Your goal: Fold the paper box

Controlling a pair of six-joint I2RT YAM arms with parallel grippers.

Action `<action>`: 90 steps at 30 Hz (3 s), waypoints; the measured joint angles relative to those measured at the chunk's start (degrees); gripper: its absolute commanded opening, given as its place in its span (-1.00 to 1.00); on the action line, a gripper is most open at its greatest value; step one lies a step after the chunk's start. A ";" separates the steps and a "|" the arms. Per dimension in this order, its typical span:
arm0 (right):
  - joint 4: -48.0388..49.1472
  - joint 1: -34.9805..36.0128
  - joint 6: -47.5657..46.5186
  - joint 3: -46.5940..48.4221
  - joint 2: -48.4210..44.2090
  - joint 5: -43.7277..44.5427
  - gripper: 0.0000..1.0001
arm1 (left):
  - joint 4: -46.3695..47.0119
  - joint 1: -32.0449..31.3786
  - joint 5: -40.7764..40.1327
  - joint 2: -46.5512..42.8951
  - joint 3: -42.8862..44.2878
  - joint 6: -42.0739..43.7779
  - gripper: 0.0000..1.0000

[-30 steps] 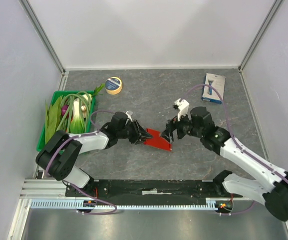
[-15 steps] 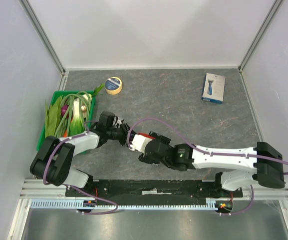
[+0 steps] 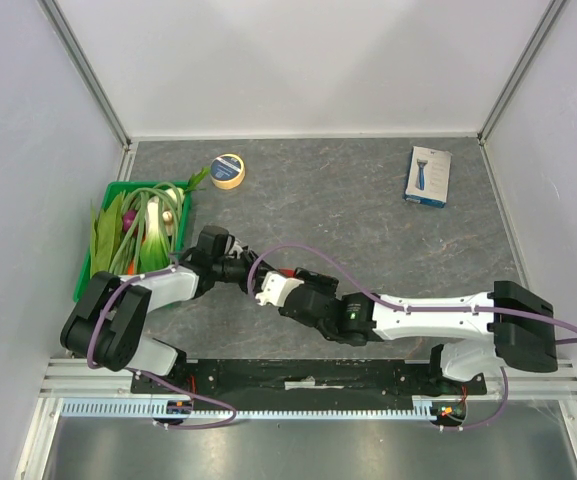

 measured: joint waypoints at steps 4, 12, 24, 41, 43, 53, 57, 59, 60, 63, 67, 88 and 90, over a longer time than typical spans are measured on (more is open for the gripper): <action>1.95 -0.28 -1.79 -1.16 0.81 -0.26 0.42 | 0.26 -0.02 1.11 0.00 -1.22 -0.63 -0.65; 4.90 -0.68 -2.45 -1.99 1.75 -0.46 -0.21 | 1.70 0.31 1.01 -0.72 -1.64 -1.90 -0.23; 2.40 -8.63 0.28 -2.54 -2.56 -15.08 -0.51 | 7.54 0.37 -2.69 -8.37 -5.86 5.16 0.45; -12.48 -22.99 0.63 8.00 9.05 -38.45 -0.39 | 7.06 0.46 -24.85 -46.97 -15.41 47.56 0.17; -12.92 -24.20 -0.35 8.50 9.53 -40.98 -0.39 | 9.75 -2.32 -25.55 -42.34 -16.98 49.86 0.15; -13.90 -26.32 -3.58 10.97 11.87 -46.73 -0.47 | 16.28 -8.63 -29.05 -25.92 -14.16 60.61 0.01; -13.90 -26.34 -3.85 10.97 11.91 -46.95 -0.52 | 18.51 -10.69 -30.71 -22.32 -12.20 64.32 -0.02; -13.90 -26.36 -3.91 10.99 11.91 -46.99 -0.53 | 18.86 -11.32 -30.99 -20.26 -11.08 66.16 -0.06; -13.92 -26.38 -3.93 10.99 11.91 -46.99 -0.54 | 19.41 -11.39 -31.06 -19.08 -10.58 66.88 -0.09; -13.92 -26.38 -3.98 11.02 11.91 -47.01 -0.56 | 20.98 -11.39 -31.08 -16.39 -9.75 68.50 -0.17; -14.01 -26.38 -4.04 11.08 11.96 -47.12 -0.60 | 21.24 -11.39 -31.67 -14.12 -8.68 70.66 -0.19; -14.01 -26.38 -4.22 11.08 11.98 -47.19 -0.74 | 22.56 -13.86 -32.41 -10.80 -6.12 74.34 -0.71; -14.01 -26.38 -4.22 11.08 11.98 -47.19 -0.74 | 22.53 -14.45 -33.22 -10.80 -6.05 74.51 -0.77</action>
